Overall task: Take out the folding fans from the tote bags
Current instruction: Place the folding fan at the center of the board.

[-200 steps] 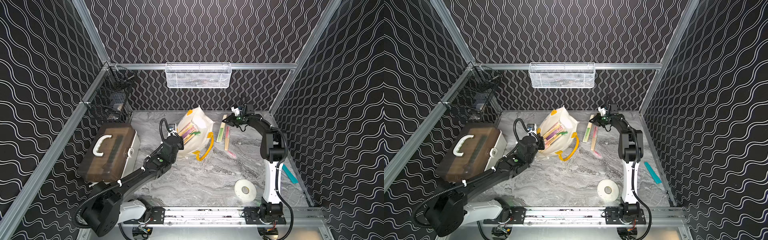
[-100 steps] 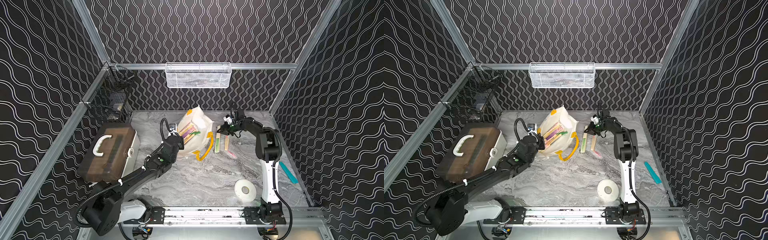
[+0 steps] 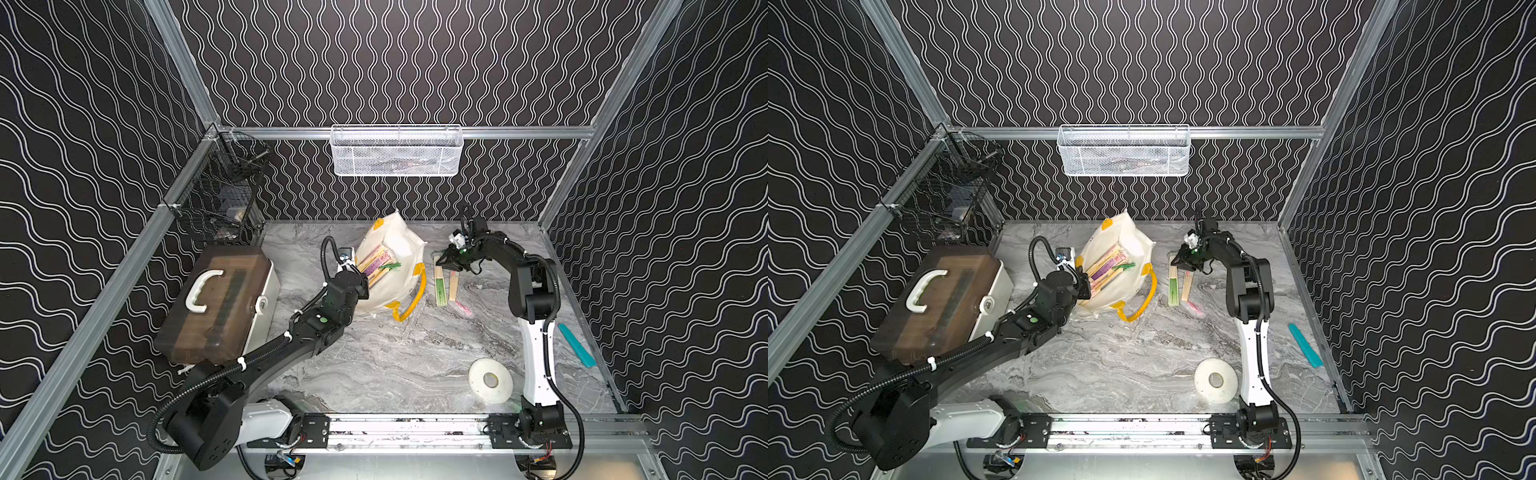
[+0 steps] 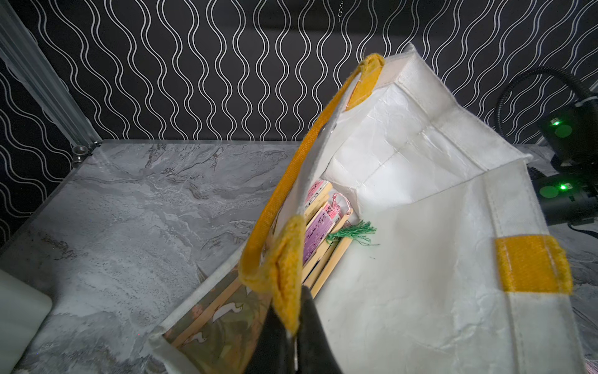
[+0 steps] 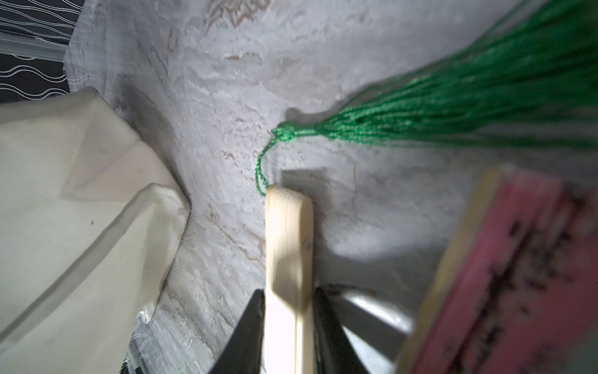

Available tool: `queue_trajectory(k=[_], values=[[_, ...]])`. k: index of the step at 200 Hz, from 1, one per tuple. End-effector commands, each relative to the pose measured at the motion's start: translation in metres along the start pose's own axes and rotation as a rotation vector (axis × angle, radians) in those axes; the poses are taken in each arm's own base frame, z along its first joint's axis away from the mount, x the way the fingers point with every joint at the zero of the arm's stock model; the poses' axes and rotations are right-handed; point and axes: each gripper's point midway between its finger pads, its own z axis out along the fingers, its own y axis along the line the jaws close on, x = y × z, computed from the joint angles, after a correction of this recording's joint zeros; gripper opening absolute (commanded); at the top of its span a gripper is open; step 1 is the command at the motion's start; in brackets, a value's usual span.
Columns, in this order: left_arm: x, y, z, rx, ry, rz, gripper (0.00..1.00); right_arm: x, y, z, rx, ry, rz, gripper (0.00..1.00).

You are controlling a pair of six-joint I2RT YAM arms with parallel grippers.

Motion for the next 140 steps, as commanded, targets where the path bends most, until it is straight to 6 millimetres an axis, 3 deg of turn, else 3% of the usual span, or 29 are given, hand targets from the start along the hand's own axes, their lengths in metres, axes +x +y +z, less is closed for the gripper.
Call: queue_trajectory(k=[1, 28, 67, 85, 88, 104, 121, 140], values=[[0.000, 0.001, 0.000, -0.001, -0.004, -0.020, 0.00, -0.001, -0.001, -0.013, 0.062, -0.020, -0.021, 0.37], [0.003, -0.001, 0.001, 0.009, -0.008, -0.011, 0.00, -0.005, 0.007, -0.031, 0.090, -0.055, -0.034, 0.40], [0.013, -0.002, -0.005, 0.058, -0.030, 0.026, 0.00, -0.009, 0.031, -0.080, 0.153, -0.161, -0.052, 0.41], [0.017, -0.002, -0.009, 0.079, -0.039, 0.023, 0.00, -0.006, 0.055, -0.107, 0.141, -0.246, -0.061, 0.41], [0.017, -0.003, -0.009, 0.084, -0.040, 0.023, 0.00, -0.006, 0.066, -0.120, 0.128, -0.280, -0.074, 0.41], [0.020, -0.008, -0.012, 0.121, -0.041, 0.011, 0.00, 0.004, 0.095, -0.145, 0.090, -0.376, -0.093, 0.41], [0.021, -0.015, -0.014, 0.172, -0.049, 0.001, 0.00, 0.020, 0.127, -0.163, 0.030, -0.469, -0.117, 0.41], [0.023, -0.021, -0.013, 0.195, -0.043, 0.006, 0.00, 0.044, 0.162, -0.169, -0.048, -0.525, -0.160, 0.41]])
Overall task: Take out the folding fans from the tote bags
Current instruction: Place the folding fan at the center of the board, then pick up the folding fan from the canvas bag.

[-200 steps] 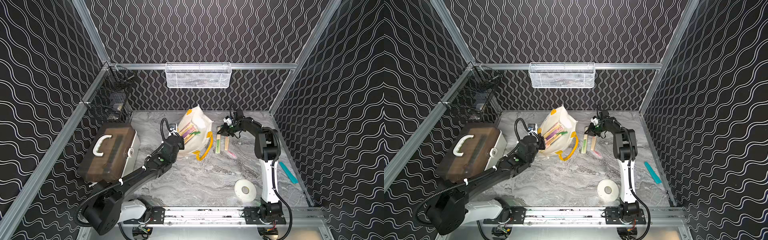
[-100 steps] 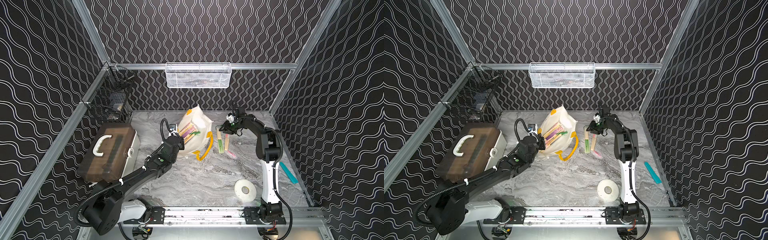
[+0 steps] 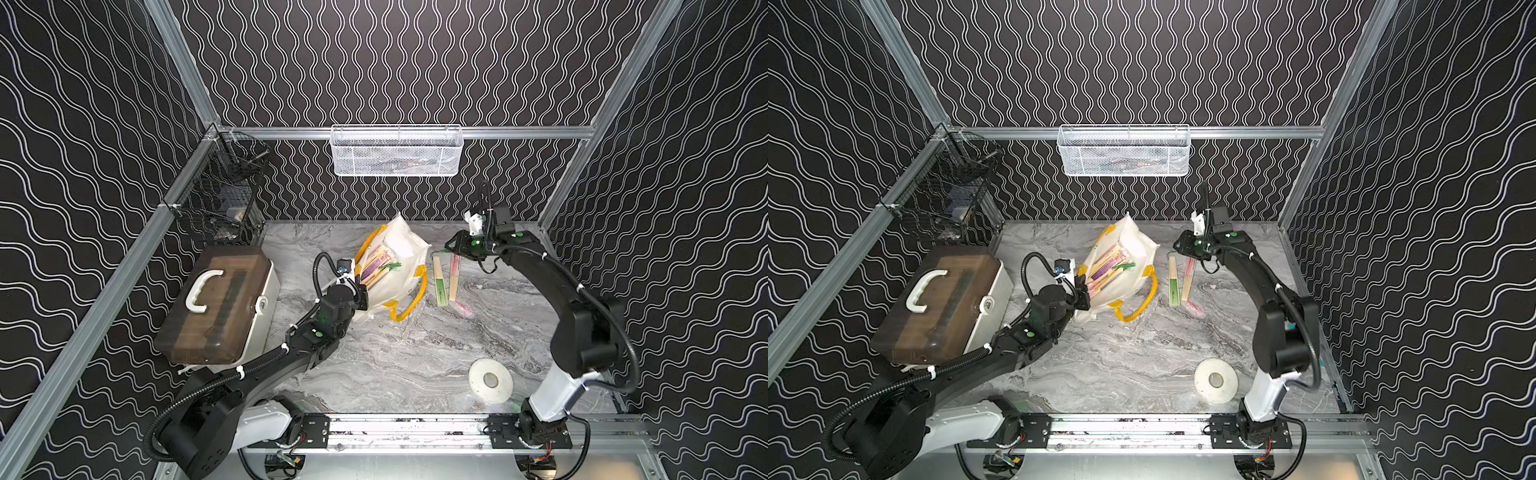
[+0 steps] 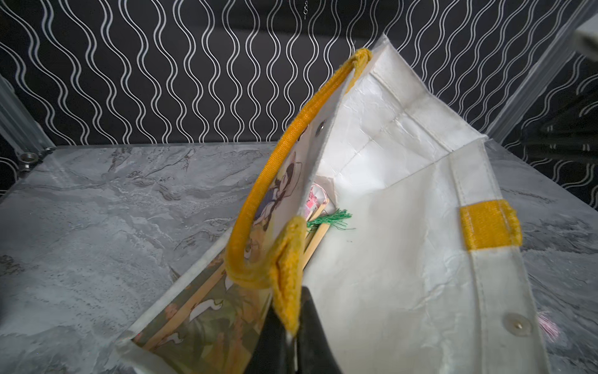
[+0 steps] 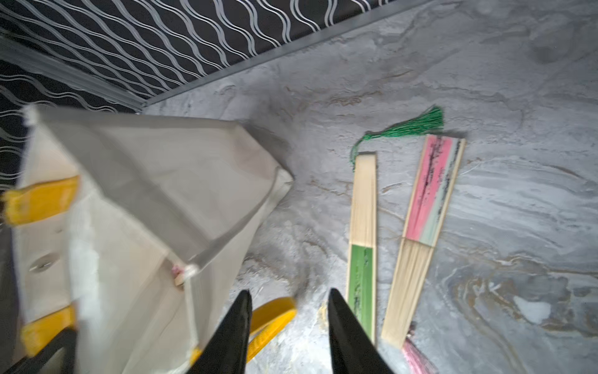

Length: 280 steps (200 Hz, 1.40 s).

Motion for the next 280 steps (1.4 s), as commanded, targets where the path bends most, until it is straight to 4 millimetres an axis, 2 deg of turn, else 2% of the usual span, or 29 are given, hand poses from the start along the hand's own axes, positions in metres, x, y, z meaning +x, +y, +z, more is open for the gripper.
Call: queue_trajectory(k=[1, 17, 23, 25, 30, 56, 76, 110, 117, 120, 134, 184, 224, 253, 280], values=[[-0.001, -0.011, 0.001, 0.053, -0.005, 0.005, 0.00, -0.008, 0.037, -0.014, -0.081, -0.153, 0.008, 0.41], [0.001, -0.017, 0.003, 0.067, 0.006, 0.017, 0.00, 0.010, 0.068, -0.018, -0.130, -0.161, -0.031, 0.40], [0.001, -0.020, 0.003, 0.072, 0.007, 0.021, 0.00, 0.014, 0.073, -0.018, -0.129, -0.166, -0.043, 0.40], [0.001, -0.021, 0.003, 0.073, 0.006, 0.021, 0.00, 0.021, 0.083, -0.016, -0.142, -0.157, -0.058, 0.40], [0.001, -0.022, 0.002, 0.073, 0.005, 0.024, 0.00, 0.028, 0.092, -0.015, -0.150, -0.155, -0.076, 0.40], [-0.002, -0.036, -0.003, 0.071, -0.017, 0.051, 0.00, 0.049, 0.107, -0.004, -0.141, -0.171, -0.105, 0.40], [-0.006, -0.049, -0.007, 0.078, -0.030, 0.073, 0.00, 0.052, 0.108, 0.003, -0.146, -0.184, -0.083, 0.40], [-0.008, -0.062, -0.012, 0.094, -0.043, 0.076, 0.00, 0.061, 0.098, 0.015, -0.114, -0.207, -0.056, 0.41], [-0.009, -0.065, -0.013, 0.100, -0.049, 0.076, 0.00, 0.058, 0.100, 0.014, -0.118, -0.223, -0.051, 0.41], [-0.009, -0.065, -0.014, 0.101, -0.050, 0.077, 0.00, 0.067, 0.091, 0.019, -0.100, -0.208, -0.047, 0.41], [-0.009, -0.069, -0.016, 0.112, -0.057, 0.084, 0.00, 0.073, 0.083, 0.023, -0.094, -0.218, -0.022, 0.41], [-0.011, -0.073, -0.022, 0.130, -0.083, 0.103, 0.00, 0.084, 0.079, 0.028, -0.114, -0.240, 0.025, 0.39], [-0.004, -0.073, -0.022, 0.126, -0.075, 0.114, 0.00, 0.092, 0.077, 0.038, -0.108, -0.231, 0.043, 0.39], [-0.003, -0.076, -0.022, 0.125, -0.079, 0.127, 0.00, 0.105, 0.078, 0.053, -0.117, -0.188, 0.055, 0.38], [-0.003, -0.079, -0.023, 0.128, -0.087, 0.139, 0.00, 0.126, 0.077, 0.070, -0.109, -0.138, 0.040, 0.37]])
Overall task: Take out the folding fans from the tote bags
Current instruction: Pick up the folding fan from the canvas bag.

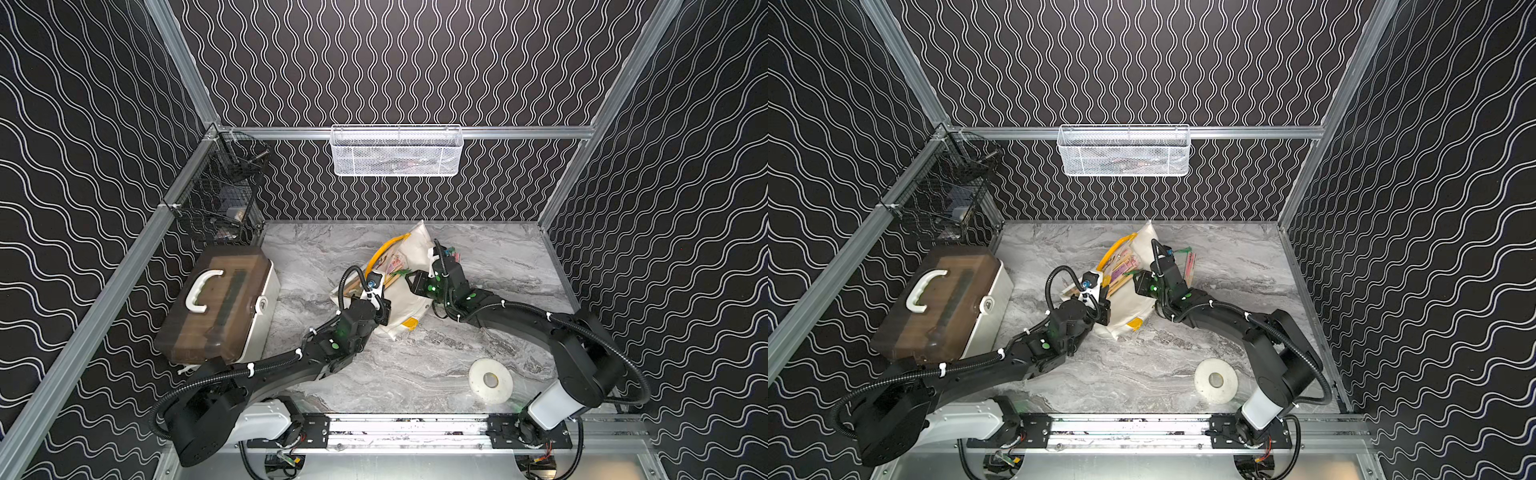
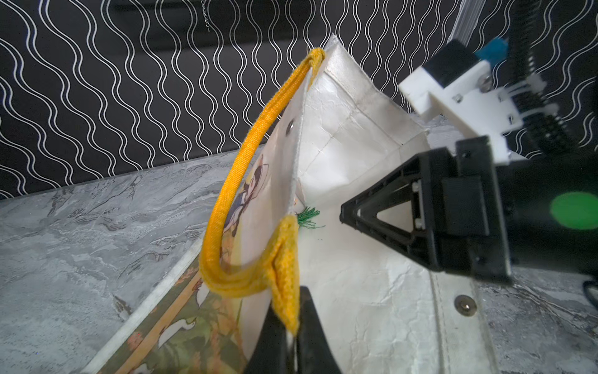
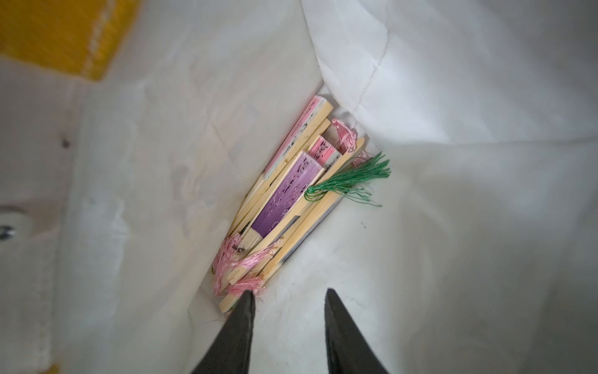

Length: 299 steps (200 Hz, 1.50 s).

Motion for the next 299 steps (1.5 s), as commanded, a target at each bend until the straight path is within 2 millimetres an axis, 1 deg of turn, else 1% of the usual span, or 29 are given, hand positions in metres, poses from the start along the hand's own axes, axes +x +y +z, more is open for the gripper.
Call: queue_trajectory(k=[1, 15, 39, 58, 73, 93, 119, 159, 178, 179, 181, 184, 187, 224, 249, 269, 299], values=[[-0.012, -0.003, -0.002, -0.001, -0.054, -0.004, 0.00, 0.010, 0.006, 0.009, -0.027, 0.007, 0.010, 0.37], [-0.013, -0.004, -0.003, 0.000, -0.061, 0.002, 0.00, 0.024, 0.000, 0.016, -0.010, 0.037, 0.004, 0.37], [-0.013, -0.004, -0.005, -0.001, -0.072, 0.004, 0.00, 0.046, -0.018, 0.027, 0.028, 0.084, 0.021, 0.37], [-0.011, -0.006, -0.005, 0.007, -0.074, 0.016, 0.00, 0.055, -0.027, 0.035, 0.057, 0.103, 0.035, 0.37], [-0.008, -0.009, -0.007, 0.018, -0.077, 0.026, 0.00, 0.054, -0.027, 0.040, 0.056, 0.099, 0.039, 0.37], [-0.004, -0.012, -0.007, 0.028, -0.074, 0.033, 0.00, 0.051, -0.021, 0.048, 0.041, 0.098, 0.051, 0.38], [0.003, -0.013, -0.006, 0.020, -0.054, 0.028, 0.00, 0.047, -0.013, 0.063, 0.009, 0.086, 0.108, 0.39], [0.000, -0.017, -0.006, 0.035, -0.061, 0.016, 0.00, 0.042, 0.005, 0.086, -0.070, 0.083, 0.193, 0.38], [-0.001, -0.019, -0.008, 0.049, -0.063, 0.009, 0.00, 0.042, 0.004, 0.091, -0.069, 0.074, 0.214, 0.39], [-0.001, -0.019, -0.008, 0.049, -0.064, 0.007, 0.00, 0.041, 0.004, 0.091, -0.069, 0.073, 0.214, 0.39], [-0.002, -0.018, -0.008, 0.049, -0.065, 0.007, 0.00, 0.033, 0.012, 0.092, -0.084, 0.058, 0.214, 0.39], [-0.001, -0.018, -0.008, 0.048, -0.064, 0.006, 0.00, 0.030, 0.014, 0.092, -0.087, 0.050, 0.215, 0.39], [-0.001, -0.019, -0.008, 0.051, -0.064, 0.005, 0.00, 0.037, 0.007, 0.099, -0.068, 0.064, 0.217, 0.40], [-0.002, -0.018, -0.008, 0.046, -0.067, -0.005, 0.00, 0.044, -0.009, 0.115, -0.021, 0.081, 0.275, 0.41], [-0.003, -0.018, -0.009, 0.047, -0.071, -0.006, 0.00, 0.052, -0.017, 0.121, -0.002, 0.109, 0.299, 0.40], [-0.001, -0.017, -0.008, 0.044, -0.065, -0.002, 0.00, 0.053, -0.020, 0.122, -0.001, 0.103, 0.308, 0.40], [0.002, -0.018, -0.008, 0.049, -0.057, -0.003, 0.00, 0.046, -0.026, 0.126, -0.007, 0.089, 0.327, 0.34]])
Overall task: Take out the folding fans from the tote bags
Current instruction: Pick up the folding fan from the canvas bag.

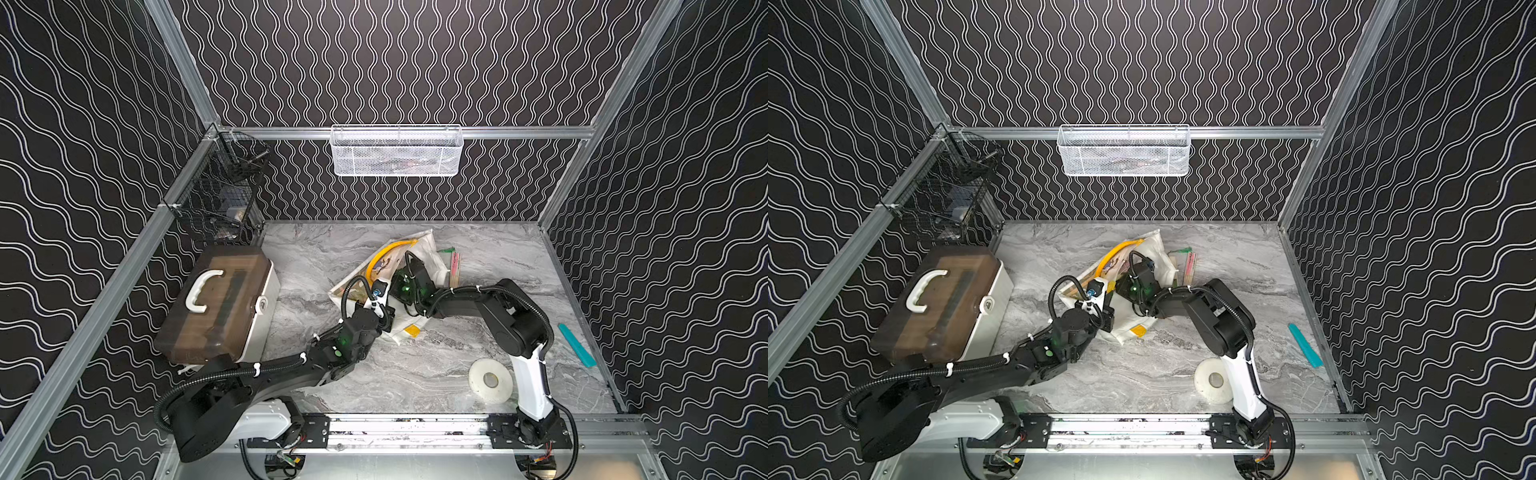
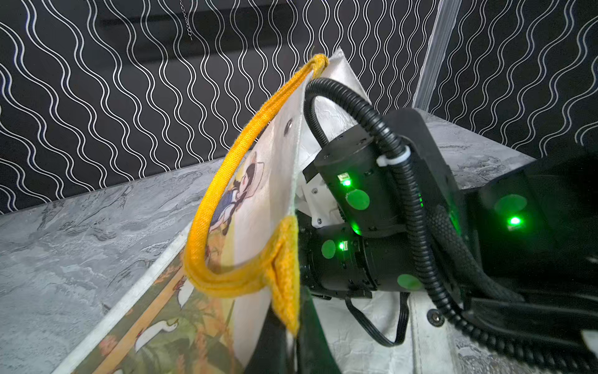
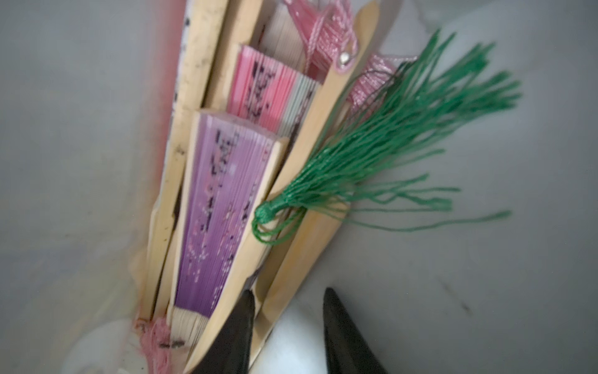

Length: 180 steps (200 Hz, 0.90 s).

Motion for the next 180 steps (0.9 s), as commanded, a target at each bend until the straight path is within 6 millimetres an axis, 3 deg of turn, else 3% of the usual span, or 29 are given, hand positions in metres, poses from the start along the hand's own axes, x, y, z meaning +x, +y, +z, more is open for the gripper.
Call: queue_trajectory(k=[1, 29, 79, 115, 152, 180], values=[[-0.008, -0.003, -0.001, 0.016, -0.032, -0.039, 0.00, -0.006, -0.006, 0.004, 0.002, -0.014, 0.036, 0.34], [-0.004, -0.003, -0.001, 0.021, -0.022, -0.038, 0.00, -0.009, -0.007, 0.010, -0.002, -0.008, 0.053, 0.26], [-0.002, -0.004, -0.001, 0.026, -0.018, -0.040, 0.00, -0.007, -0.007, 0.021, -0.002, 0.009, 0.056, 0.31], [-0.004, -0.002, -0.002, 0.018, -0.022, -0.042, 0.00, -0.003, -0.013, 0.028, 0.005, 0.031, 0.071, 0.17], [-0.001, 0.009, 0.000, -0.056, 0.009, -0.028, 0.00, -0.007, -0.001, 0.016, -0.046, 0.031, 0.053, 0.10], [-0.002, 0.017, -0.003, -0.092, -0.005, -0.040, 0.00, -0.011, 0.014, -0.005, -0.091, 0.015, 0.028, 0.07]])
